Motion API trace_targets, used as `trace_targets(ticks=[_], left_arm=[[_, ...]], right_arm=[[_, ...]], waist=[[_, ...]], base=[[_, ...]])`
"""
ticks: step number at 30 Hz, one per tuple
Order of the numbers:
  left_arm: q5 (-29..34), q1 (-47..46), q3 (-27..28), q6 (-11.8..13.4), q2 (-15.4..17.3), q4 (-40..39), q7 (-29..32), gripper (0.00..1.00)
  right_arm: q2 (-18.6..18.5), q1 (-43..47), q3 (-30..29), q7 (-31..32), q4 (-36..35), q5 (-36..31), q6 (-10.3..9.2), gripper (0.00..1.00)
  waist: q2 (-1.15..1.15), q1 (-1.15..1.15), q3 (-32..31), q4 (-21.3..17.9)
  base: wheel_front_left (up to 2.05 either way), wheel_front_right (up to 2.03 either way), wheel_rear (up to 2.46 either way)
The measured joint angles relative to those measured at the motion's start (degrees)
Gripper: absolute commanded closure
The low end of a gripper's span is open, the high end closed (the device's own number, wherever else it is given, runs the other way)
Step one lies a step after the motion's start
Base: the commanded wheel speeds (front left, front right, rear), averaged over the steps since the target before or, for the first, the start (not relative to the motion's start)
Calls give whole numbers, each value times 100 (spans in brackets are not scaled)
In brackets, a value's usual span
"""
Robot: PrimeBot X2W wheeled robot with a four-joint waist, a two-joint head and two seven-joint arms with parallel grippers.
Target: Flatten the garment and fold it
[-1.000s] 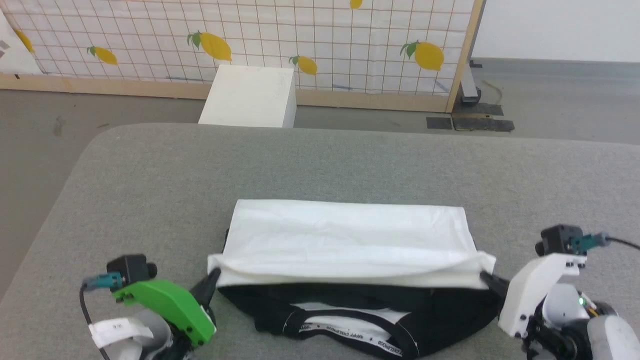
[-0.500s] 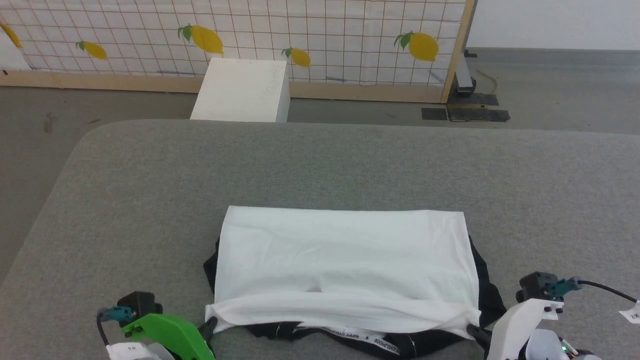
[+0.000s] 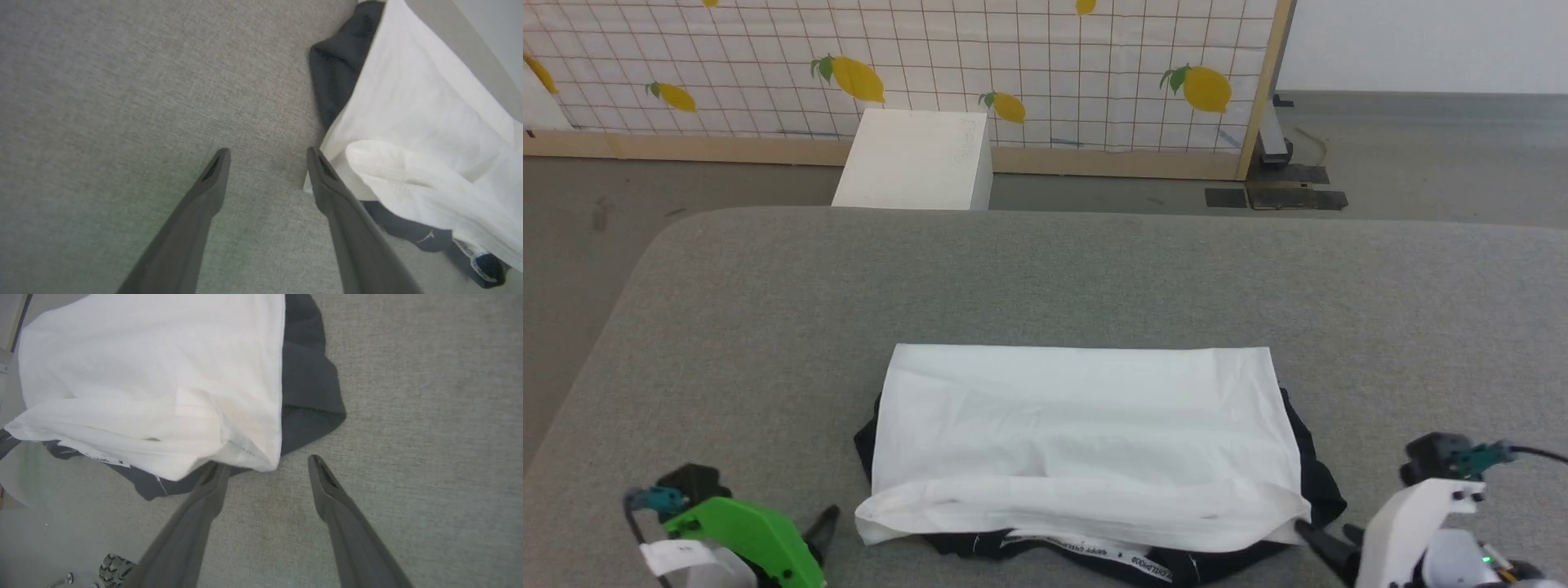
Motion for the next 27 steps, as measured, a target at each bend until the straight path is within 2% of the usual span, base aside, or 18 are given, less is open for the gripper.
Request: trace_targets(ticks=[4,7,9,13,17,22,27], left_arm=[[-12,93,325,259,267,-575,-109,0],[114,80,644,467,432,-995,-545,0],[320,25,811,491,489,-1212,-1003,0],[1076,-312,798,257,621,-1482,-2045,0],[1540,-692,671,-76,528,-1467,-2852,0],[2254,-1032,664,-364,321,-1408,-3158,0],[3064,-1128,1051,-780,-89,-1714,-3182,0]], right_arm=[[-127,32,-417,453,-655,266,0,0],[-220,-115,-835,773,-1039,276,0,0],[-234,-306,-1028,928,-1194,233,0,0],[-275,-788,-1096,1168,-1238,101,0,0],[-291,-1102,-943,1258,-1034,29,0,0],[-302,-1294,-712,1326,-684,-47,0,0],[-281,-1355,-524,1430,-348,-89,0,0]], waist=[[0,0,34,17],[0,0,116,32],[0,0,179,44],[0,0,371,66],[0,0,622,100],[0,0,972,165],[0,1,1315,245]], base=[[0,0,0],[0,0,0],[0,0,0],[0,0,0],[0,0,0],[0,0,0],[0,0,0]])
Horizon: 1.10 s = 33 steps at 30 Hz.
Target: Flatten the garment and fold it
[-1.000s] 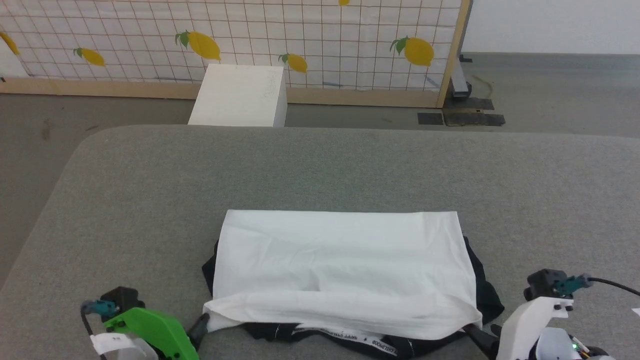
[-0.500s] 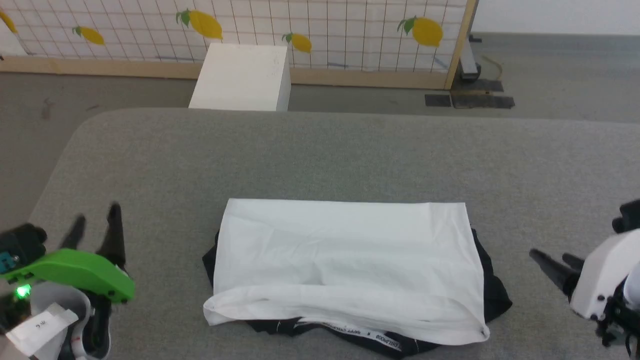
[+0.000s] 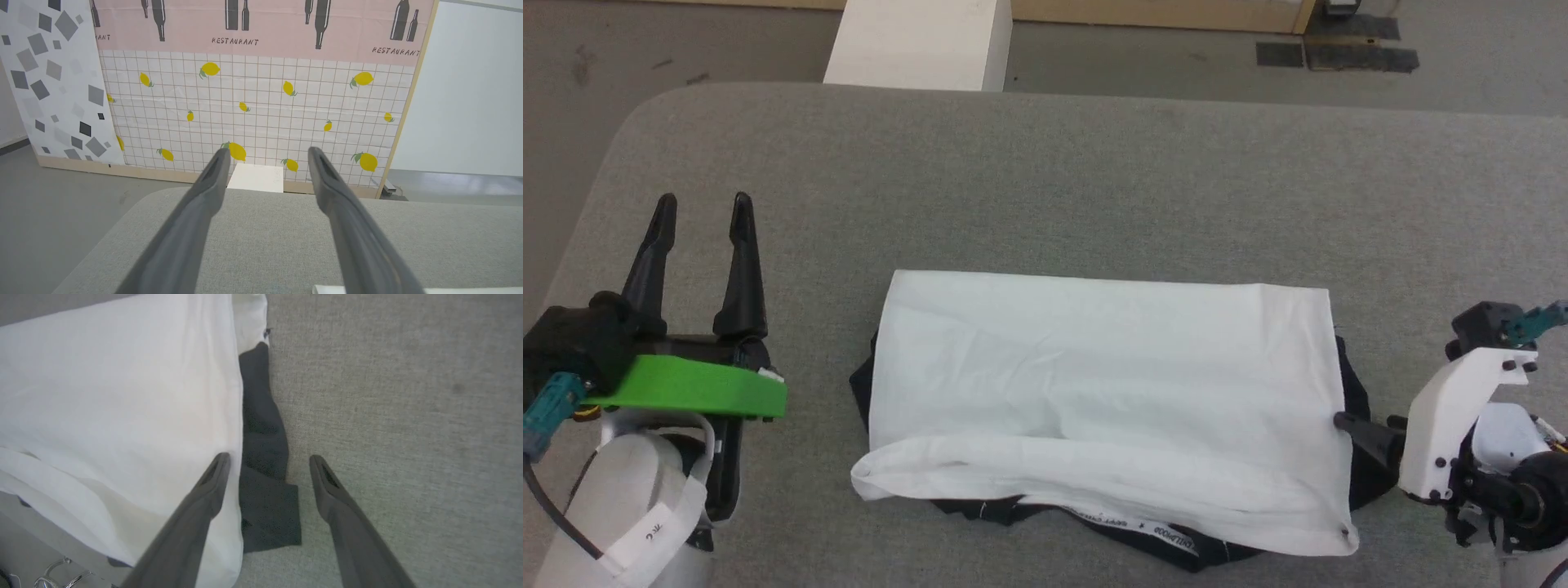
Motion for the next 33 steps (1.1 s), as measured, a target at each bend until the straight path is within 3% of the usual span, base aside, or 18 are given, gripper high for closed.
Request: trace_targets(ticks=[4,10,21,22,23,24,33], left_arm=[[333,35,269,-378,-322,-26,-1,0],[589,85,586,-753,-677,146,-3,0],[768,104,881,-1005,-1049,388,-5,0],[780,104,888,-1012,-1067,399,-5,0],[809,103,906,-1028,-1100,401,-5,0],[834,103,914,-1038,-1123,425,-5,0],[900,142,1003,-1059,-1179,500,-5,0]], right_arm=[[-8,-1,105,64,159,-41,0,0],[-29,-165,428,-71,235,-12,-1,0],[-83,-533,1104,-309,716,156,-2,0],[-101,-554,1118,-303,754,156,-2,53],[-114,-571,1131,-302,782,158,-2,85],[-115,-582,1116,-302,817,158,-2,100],[-41,-570,706,-308,938,156,7,100]], waist=[[0,0,215,71],[0,0,390,160],[0,0,383,238],[0,0,377,245],[0,0,369,253],[0,0,357,258],[0,0,229,216]], base=[[0,0,0],[0,0,0],[0,0,0],[0,0,0],[0,0,0],[0,0,0],[0,0,0]])
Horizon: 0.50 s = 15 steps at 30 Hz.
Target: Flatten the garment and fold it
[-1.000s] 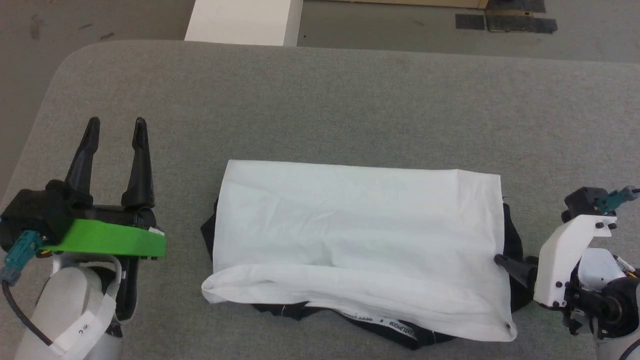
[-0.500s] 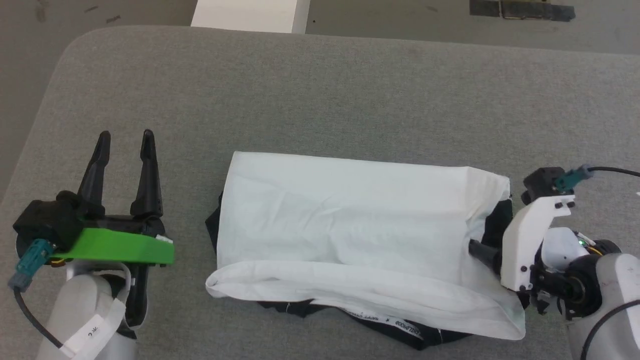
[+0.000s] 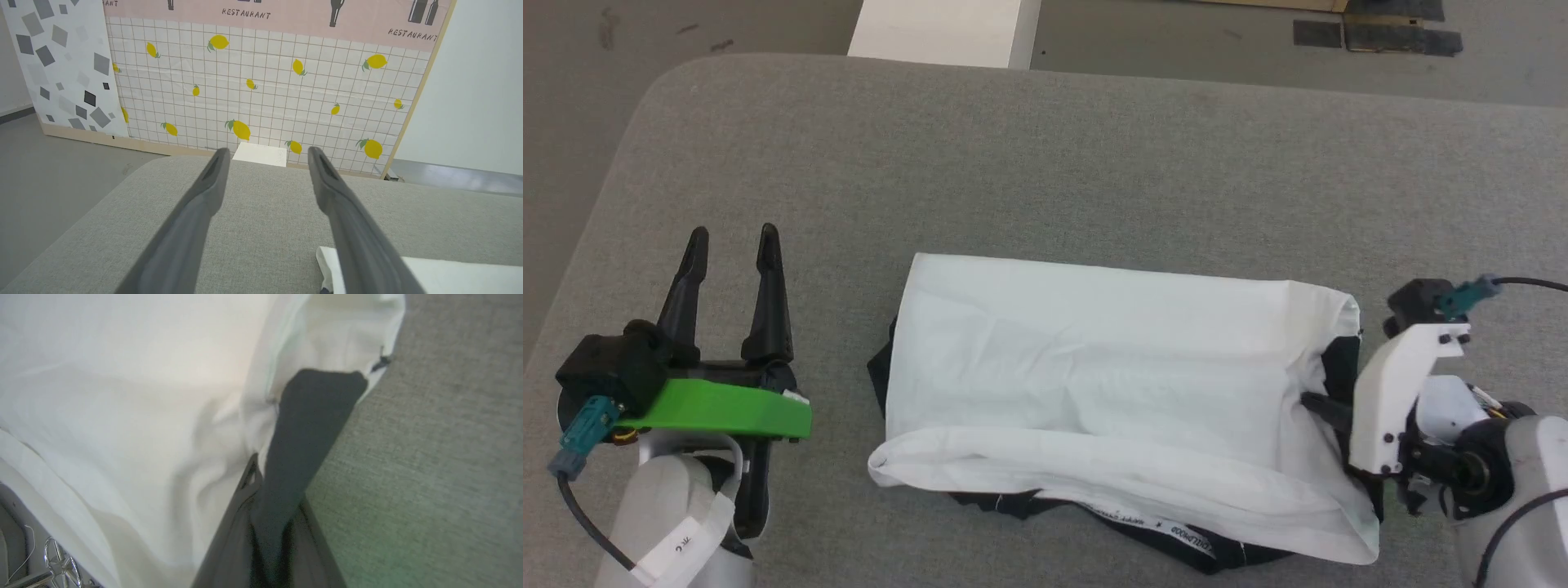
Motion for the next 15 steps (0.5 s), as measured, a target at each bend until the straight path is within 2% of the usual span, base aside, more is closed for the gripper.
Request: trace_targets(ticks=[4,7,11,15], left_arm=[[11,42,1,-1,-8,16,0,0],[42,52,-2,-1,-7,24,0,0],[42,52,-30,-1,-3,25,0,0],[41,52,-52,-1,1,70,0,0]], right_arm=[[-27,77,-515,78,-33,-169,0,100],[-126,109,-1109,185,-51,-413,0,100],[-275,110,-1892,360,-130,-901,-1,100],[-276,103,-2328,412,-279,-1480,-2,100]], waist=[[0,0,-56,-39],[0,0,-90,-71],[0,0,-83,-88],[0,0,-69,-112]], base=[[0,0,0],[0,0,0],[0,0,0],[0,0,0]])
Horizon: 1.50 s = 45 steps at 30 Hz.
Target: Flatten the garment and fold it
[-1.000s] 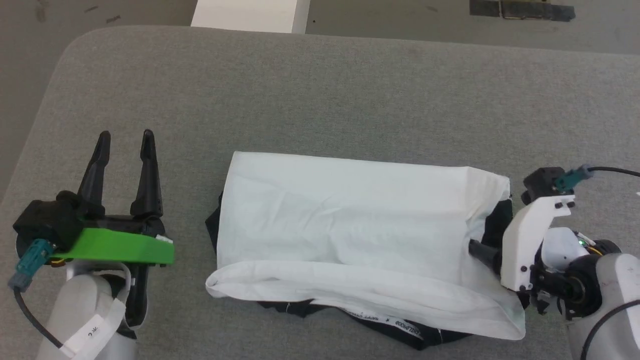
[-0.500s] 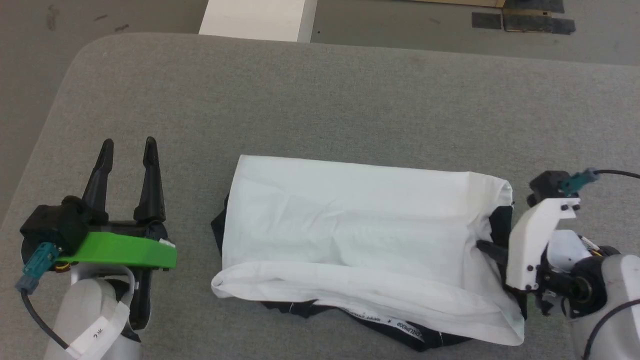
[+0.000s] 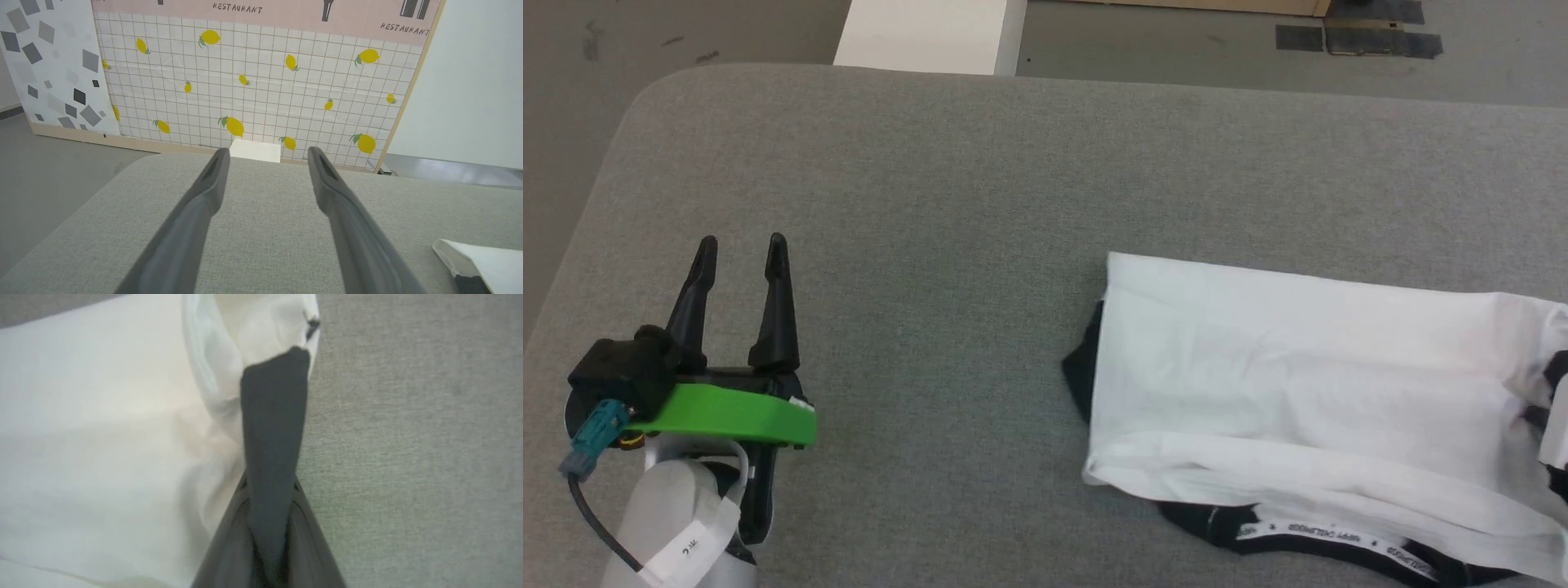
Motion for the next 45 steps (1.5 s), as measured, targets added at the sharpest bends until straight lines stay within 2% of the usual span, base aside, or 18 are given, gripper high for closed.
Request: trace_targets(ticks=[4,7,16,21,26,33,40,45], left_arm=[[-8,1,-12,-1,-2,49,0,0],[-30,12,-23,-1,-8,94,0,0],[-68,200,-116,-1,-57,212,0,0],[-71,288,-194,-1,-77,249,0,0],[-78,367,-215,-1,-104,268,0,0],[-152,385,-244,-2,-102,283,0,0],[-278,374,-301,-2,-107,312,0,0],[-335,314,-396,-2,-114,357,0,0]], right_arm=[[81,-24,10,26,-198,-280,-1,100],[27,-21,439,264,-463,-352,-2,100],[-200,36,1722,1124,-1642,616,-3,100],[-89,37,2296,1233,-1728,880,-3,100],[315,20,2746,1011,-1361,995,-3,100],[765,-270,2960,307,-471,1002,-4,100],[887,-745,3133,-409,483,1006,-4,100],[892,-1017,3475,-856,1060,1325,-4,100]], waist=[[0,0,-35,-21],[0,0,-127,-38],[0,0,-493,-64],[0,0,-650,-43],[0,0,-718,65],[0,0,-636,214],[0,0,-446,324],[0,0,-304,409]], base=[[0,0,0],[0,0,0],[0,0,0],[0,0,0],[0,0,0],[0,0,0],[0,0,0],[0,0,0]])
